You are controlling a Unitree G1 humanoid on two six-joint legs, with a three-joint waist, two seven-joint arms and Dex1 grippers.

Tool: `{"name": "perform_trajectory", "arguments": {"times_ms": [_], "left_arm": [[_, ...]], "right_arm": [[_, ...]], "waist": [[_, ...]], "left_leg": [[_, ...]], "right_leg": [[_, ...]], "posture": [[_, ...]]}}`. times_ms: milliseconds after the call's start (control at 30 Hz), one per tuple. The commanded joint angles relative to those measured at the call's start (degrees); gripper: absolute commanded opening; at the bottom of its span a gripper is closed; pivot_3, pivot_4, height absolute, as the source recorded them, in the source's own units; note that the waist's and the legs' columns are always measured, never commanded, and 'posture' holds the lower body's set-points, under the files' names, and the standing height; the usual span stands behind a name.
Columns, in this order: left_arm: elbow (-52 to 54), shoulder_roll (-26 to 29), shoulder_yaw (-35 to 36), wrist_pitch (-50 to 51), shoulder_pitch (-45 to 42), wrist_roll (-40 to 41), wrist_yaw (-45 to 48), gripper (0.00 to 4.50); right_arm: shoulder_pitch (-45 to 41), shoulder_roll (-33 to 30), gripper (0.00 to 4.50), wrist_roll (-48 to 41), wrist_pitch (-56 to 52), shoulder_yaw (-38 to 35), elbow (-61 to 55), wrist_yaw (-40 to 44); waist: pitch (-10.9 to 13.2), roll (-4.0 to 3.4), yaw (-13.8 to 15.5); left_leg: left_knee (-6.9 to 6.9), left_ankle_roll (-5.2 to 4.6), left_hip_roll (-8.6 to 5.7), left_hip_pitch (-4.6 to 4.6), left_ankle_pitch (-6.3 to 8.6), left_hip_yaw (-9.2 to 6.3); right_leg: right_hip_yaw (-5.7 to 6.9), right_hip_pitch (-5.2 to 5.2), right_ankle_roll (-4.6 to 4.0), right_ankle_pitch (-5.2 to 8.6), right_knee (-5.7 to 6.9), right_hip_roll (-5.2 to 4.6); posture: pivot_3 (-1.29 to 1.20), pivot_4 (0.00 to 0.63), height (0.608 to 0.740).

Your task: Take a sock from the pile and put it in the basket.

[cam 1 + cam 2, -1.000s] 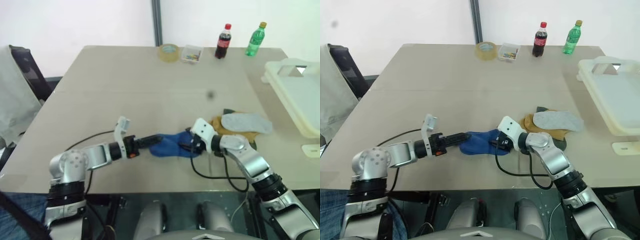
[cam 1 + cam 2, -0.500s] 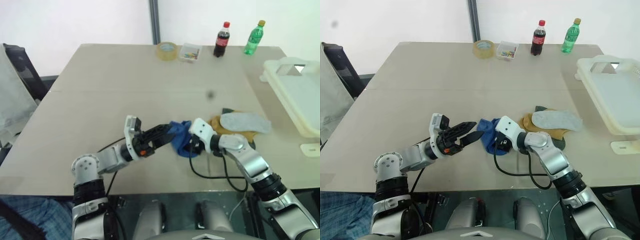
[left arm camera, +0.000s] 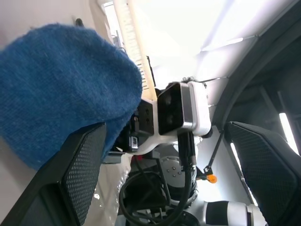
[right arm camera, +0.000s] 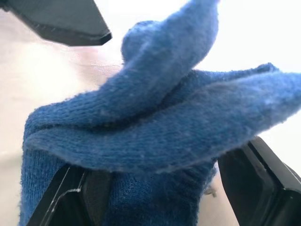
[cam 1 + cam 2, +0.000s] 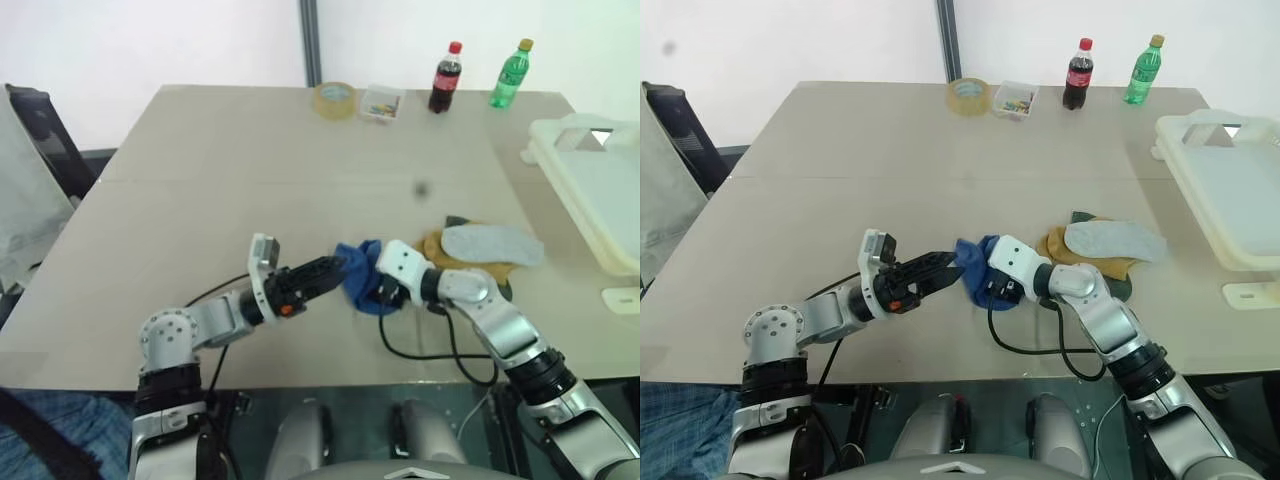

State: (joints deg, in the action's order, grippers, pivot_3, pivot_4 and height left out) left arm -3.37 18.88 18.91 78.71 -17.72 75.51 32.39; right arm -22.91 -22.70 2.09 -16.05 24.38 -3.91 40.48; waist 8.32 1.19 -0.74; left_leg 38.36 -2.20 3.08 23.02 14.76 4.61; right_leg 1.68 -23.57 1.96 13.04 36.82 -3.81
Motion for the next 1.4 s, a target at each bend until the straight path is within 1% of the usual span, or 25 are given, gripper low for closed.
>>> {"name": "perform_trajectory", "arguments": {"times_ms": [33,233,467,567,700,767,833,933,1200,1400], "left_arm": [[0.6,1.6,-0.9,-1.6,0.0,-1.1,3.1,4.44],[-0.4,3.3,-2.1,-3.3,0.1,-3.5,6.9,4.44],[-1.6,6.0,-3.9,-6.0,0.5,-7.5,12.9,4.44],[-1.7,6.2,-4.2,-6.3,0.3,-8.3,14.3,4.44],[-1.7,6.0,-4.4,-6.3,-0.2,-9.0,15.0,4.44],[-1.6,6.0,-4.6,-6.3,-0.3,-9.3,15.4,4.44],[-1.6,6.1,-4.8,-6.3,-0.4,-9.6,15.7,4.44],[-1.6,5.9,-4.9,-6.3,-0.6,-10.0,15.8,4.44],[-0.6,4.8,-5.3,-6.6,-0.5,-10.2,15.0,4.44],[0.2,4.0,-5.4,-6.6,-0.2,-10.1,14.4,4.44]], "right_arm": [[0.7,-1.6,3.4,3.3,2.4,0.7,1.2,-0.2],[-0.1,-1.8,3.4,6.3,7.8,1.9,2.0,0.2],[0.2,-1.9,3.4,7.3,13.1,0.1,3.4,-0.4],[0.8,-1.3,3.4,4.5,10.2,-1.9,1.3,0.2],[1.7,-2.3,3.4,0.4,1.9,-3.5,-4.2,3.8],[2.0,-3.1,3.4,-2.0,-2.3,-4.1,-7.0,6.0],[1.8,-4.1,3.4,-4.0,-5.0,-4.5,-9.1,8.1],[0.5,-5.7,3.4,-5.1,-8.1,-4.5,-10.1,9.9],[-1.6,-6.6,3.4,-5.6,-7.9,-4.6,-9.3,10.7],[-2.8,-7.4,3.4,-6.1,-8.0,-6.9,-9.5,10.1]], "waist": [[0.0,0.01,0.0],[0.1,0.06,0.0],[0.3,0.05,0.0],[0.4,0.08,0.0],[0.4,0.1,0.1],[0.4,0.09,0.1],[0.4,0.09,0.1],[0.4,0.08,0.1],[0.5,0.09,0.1],[0.6,0.1,0.1]], "left_leg": [[0.0,0.0,0.01,0.0,0.0,0.0],[-0.01,0.0,0.05,0.0,0.0,0.0],[-0.03,0.01,0.07,0.01,0.0,0.01],[-0.04,0.01,0.09,0.02,0.0,0.01],[-0.04,0.0,0.08,0.1,0.0,0.0],[-0.03,0.0,0.08,0.28,0.0,-0.04],[0.01,0.01,0.07,0.66,-0.01,-0.15],[0.0,0.02,0.04,0.74,-0.01,-0.21],[0.0,0.0,-0.06,0.77,-0.01,-0.25],[0.01,0.01,-0.09,0.78,-0.01,-0.25]], "right_leg": [[0.0,0.0,0.0,0.0,0.0,0.0],[0.0,0.0,0.0,0.0,-0.01,-0.02],[0.01,-0.02,0.0,0.0,-0.02,-0.03],[0.03,-0.03,0.0,0.0,-0.02,-0.09],[0.09,-0.07,0.0,0.0,-0.03,-0.2],[0.13,-0.22,0.0,0.0,-0.04,-0.21],[0.24,-0.55,0.01,-0.01,-0.04,-0.2],[0.32,-0.62,0.02,-0.02,-0.04,-0.17],[0.38,-0.62,0.06,-0.02,-0.04,-0.12],[0.38,-0.61,0.21,-0.11,-0.04,-0.12]], "posture": [[0.0,0.15,0.74],[0.0,0.15,0.74],[0.0,0.15,0.74],[0.0,0.15,0.74],[0.0,0.15,0.74],[0.0,0.15,0.74],[0.0,0.15,0.74],[0.0,0.15,0.74],[0.0,0.15,0.74],[0.0,0.15,0.74]]}}
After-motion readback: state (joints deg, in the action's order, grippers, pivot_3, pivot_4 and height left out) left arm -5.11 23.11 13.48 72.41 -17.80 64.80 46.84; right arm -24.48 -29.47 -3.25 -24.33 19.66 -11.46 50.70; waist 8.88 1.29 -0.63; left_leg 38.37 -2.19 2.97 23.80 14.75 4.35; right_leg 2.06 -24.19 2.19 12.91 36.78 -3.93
